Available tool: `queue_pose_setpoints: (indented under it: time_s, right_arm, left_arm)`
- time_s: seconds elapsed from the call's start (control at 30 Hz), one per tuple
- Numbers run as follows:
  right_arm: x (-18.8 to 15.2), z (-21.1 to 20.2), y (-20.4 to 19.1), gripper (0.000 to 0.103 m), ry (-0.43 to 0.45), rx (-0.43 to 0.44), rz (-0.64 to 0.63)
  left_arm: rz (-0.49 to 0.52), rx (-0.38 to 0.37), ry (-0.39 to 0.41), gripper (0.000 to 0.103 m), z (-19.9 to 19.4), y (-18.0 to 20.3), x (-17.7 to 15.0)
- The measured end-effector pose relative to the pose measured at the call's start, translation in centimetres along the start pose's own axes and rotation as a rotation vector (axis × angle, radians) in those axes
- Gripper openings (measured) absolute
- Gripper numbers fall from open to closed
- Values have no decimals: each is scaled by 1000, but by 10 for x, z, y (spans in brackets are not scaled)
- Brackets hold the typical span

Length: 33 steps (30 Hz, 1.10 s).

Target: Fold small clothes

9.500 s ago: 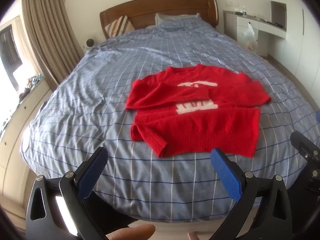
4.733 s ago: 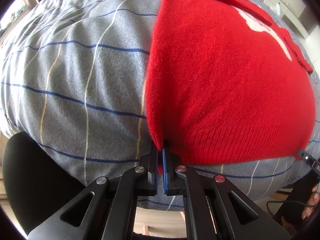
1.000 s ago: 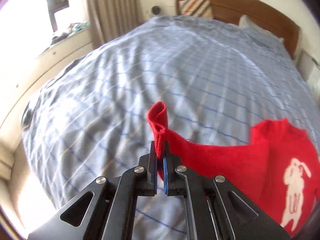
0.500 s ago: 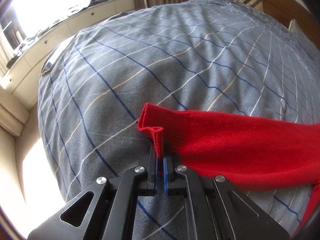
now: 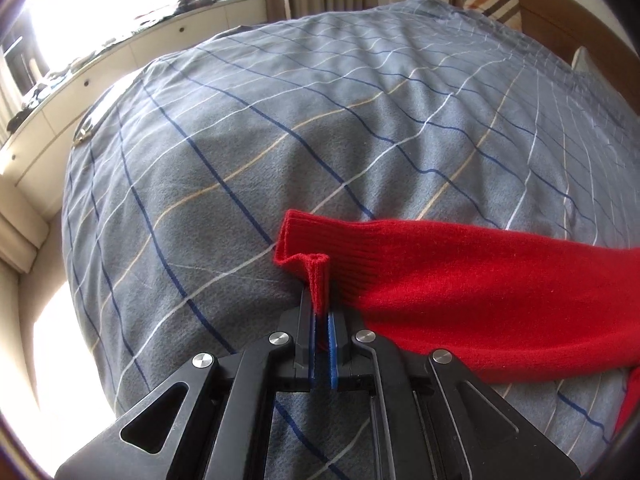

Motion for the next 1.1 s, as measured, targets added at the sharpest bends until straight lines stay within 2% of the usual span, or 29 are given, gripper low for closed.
queue_pose_setpoints:
  time_s: [0.07,0.13,0.17,0.2,0.27,0.4,0.5,0.63,0.73,0.87,1.0,1.1]
  right_arm:
    - [0,0,1,69,2,5,4]
    - [0,0,0,69,2,8,5]
    - [0,0,0,69,3,8,5]
    - [0,0,0,69,6,8,4]
    - [1,-2,1,76,16,8,8]
    - [3,-6,3,78,42,5,23]
    - [4,-6,2,78,55,5,24]
    - [5,-7,-7,78,77,9,-11]
    - [4,-7,-20,78,82,14,-68]
    - [-1,-4,-34,78,79,18,-135]
    - [-3,-1,-43,78,74,15,-169]
    - [-5,0,-46,78,72,10,-186]
  left_arm:
    - [-25,-47,8,8,-3,-5,0]
    - [-46,-82,16,21,-8,-11,0]
    - [-58,-89,21,43,-13,-14,-1]
    - [-69,-88,28,71,-18,-18,-1]
    - [-94,-56,71,90,-36,-29,-3]
    - [-115,-77,136,90,-72,-44,-11]
    - [-91,-125,176,93,-102,-37,-24]
    - [13,-238,216,97,-141,2,-52]
    - [121,-332,204,98,-157,44,-80]
    - [230,-437,128,98,-151,96,-118]
    - [293,-440,88,98,-131,127,-143]
    - [338,-425,61,98,-116,135,-154]
Point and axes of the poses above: each gripper's, at about its wrist camera, not at the fingertips, and z roughly the way its jaws point, y to its right, x to its top, the point moved 5 cm from there along z, roughly the way its jaws point, and after that the axes turned 4 degrees about -y, right-handed, at the moved point
